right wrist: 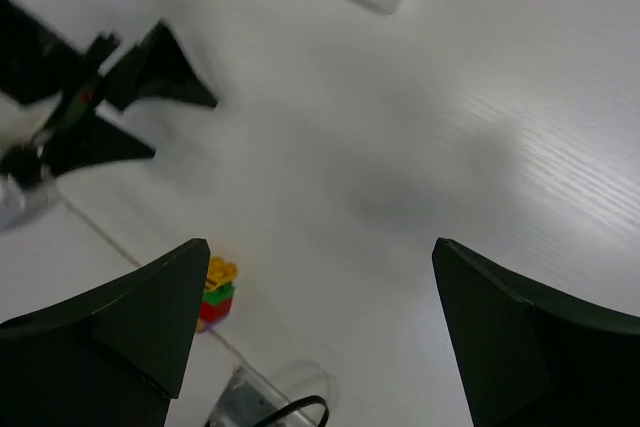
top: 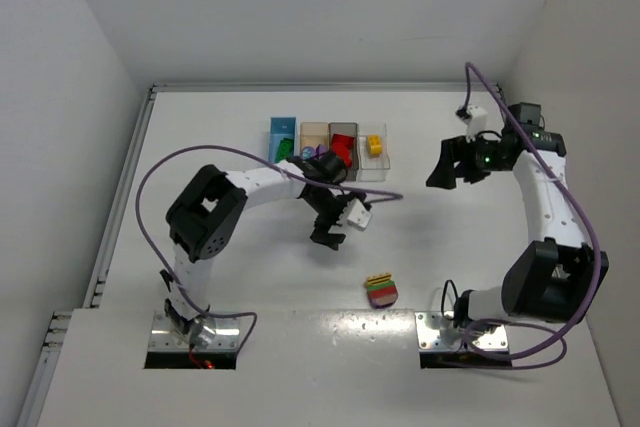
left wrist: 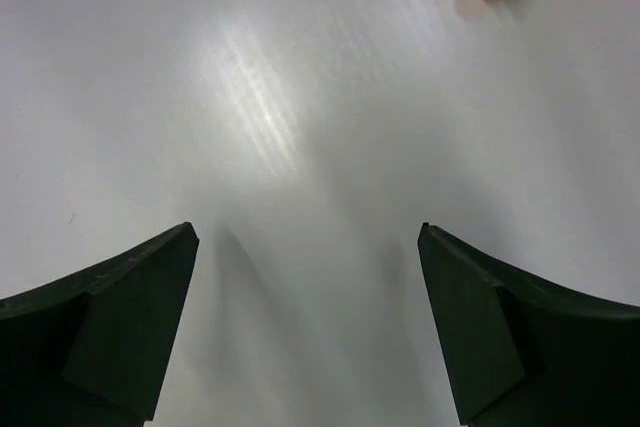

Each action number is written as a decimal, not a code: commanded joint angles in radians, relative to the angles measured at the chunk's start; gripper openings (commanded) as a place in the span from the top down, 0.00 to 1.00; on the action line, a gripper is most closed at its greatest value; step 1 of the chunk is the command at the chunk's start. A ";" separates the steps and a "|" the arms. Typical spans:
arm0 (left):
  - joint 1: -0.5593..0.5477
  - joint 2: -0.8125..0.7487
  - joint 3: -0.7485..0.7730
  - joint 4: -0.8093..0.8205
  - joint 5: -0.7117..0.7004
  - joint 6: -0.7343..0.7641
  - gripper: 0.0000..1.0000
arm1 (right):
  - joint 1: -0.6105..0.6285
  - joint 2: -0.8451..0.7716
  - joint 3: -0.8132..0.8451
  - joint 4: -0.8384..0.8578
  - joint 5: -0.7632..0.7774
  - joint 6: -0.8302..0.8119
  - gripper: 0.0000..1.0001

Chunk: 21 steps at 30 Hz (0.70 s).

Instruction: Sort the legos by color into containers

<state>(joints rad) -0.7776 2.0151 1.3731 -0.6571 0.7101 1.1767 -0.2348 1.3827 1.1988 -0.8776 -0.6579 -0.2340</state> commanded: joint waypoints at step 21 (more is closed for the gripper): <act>0.669 -0.440 -0.072 0.478 -0.170 -1.384 0.00 | 0.974 0.030 -0.307 -0.235 0.199 -0.868 0.10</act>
<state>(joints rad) -0.1448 1.6539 1.2873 -0.1581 0.5549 -0.1280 0.6731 1.3628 0.9024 -1.2057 -0.4583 -1.1110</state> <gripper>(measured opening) 0.997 0.911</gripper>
